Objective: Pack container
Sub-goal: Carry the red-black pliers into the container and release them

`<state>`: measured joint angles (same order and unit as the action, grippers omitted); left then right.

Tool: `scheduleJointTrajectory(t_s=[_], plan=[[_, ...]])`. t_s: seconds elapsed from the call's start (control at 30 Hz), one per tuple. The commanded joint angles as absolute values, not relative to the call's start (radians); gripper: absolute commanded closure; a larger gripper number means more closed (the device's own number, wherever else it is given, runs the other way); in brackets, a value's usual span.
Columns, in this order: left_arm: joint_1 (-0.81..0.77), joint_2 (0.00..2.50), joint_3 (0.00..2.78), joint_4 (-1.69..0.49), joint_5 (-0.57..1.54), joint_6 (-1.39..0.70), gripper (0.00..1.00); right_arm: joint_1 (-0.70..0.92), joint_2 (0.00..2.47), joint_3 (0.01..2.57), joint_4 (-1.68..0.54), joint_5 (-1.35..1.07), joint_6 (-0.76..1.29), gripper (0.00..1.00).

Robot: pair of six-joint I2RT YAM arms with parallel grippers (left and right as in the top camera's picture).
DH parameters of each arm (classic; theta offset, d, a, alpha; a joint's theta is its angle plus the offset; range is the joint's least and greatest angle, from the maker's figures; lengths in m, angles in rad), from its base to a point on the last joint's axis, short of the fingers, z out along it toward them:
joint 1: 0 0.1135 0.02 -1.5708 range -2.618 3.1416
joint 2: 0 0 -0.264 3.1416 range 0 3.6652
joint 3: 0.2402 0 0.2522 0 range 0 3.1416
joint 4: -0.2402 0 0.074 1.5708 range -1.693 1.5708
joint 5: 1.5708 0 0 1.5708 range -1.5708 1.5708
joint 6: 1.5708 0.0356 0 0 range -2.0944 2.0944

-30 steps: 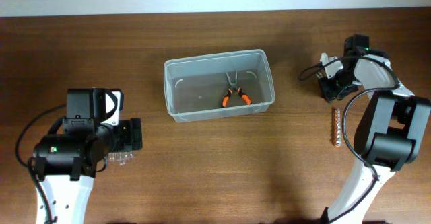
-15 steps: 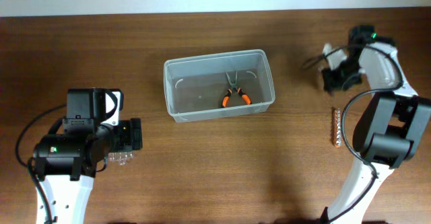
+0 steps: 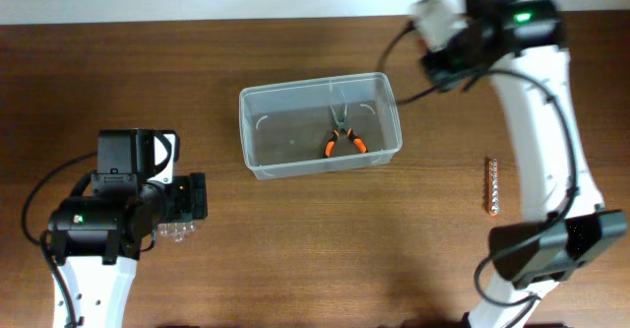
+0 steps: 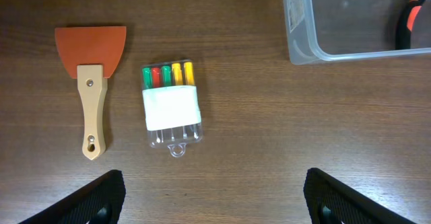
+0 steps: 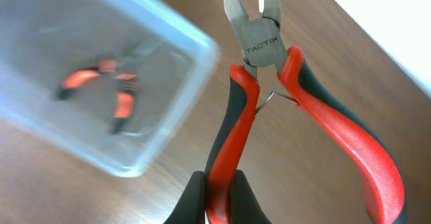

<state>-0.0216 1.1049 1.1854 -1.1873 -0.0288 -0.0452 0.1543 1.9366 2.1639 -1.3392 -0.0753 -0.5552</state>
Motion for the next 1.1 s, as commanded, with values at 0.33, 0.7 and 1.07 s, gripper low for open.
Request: scheduleJointTrajectory(t_s=[0.33, 0.7, 1.07], plan=[[-0.026, 1.100, 1.182, -1.185, -0.049, -0.029, 0.13, 0.487, 2.077, 2.132, -1.344, -0.126, -0.808, 0.96], [-0.026, 1.100, 1.182, -1.185, -0.049, -0.029, 0.13, 0.498, 2.313, 2.132, -1.306, -0.260, -0.807, 0.96], [-0.026, 1.100, 1.182, -1.185, -0.049, -0.030, 0.13, 0.497, 2.365, 2.132, -1.306, -0.289, -0.804, 0.61]])
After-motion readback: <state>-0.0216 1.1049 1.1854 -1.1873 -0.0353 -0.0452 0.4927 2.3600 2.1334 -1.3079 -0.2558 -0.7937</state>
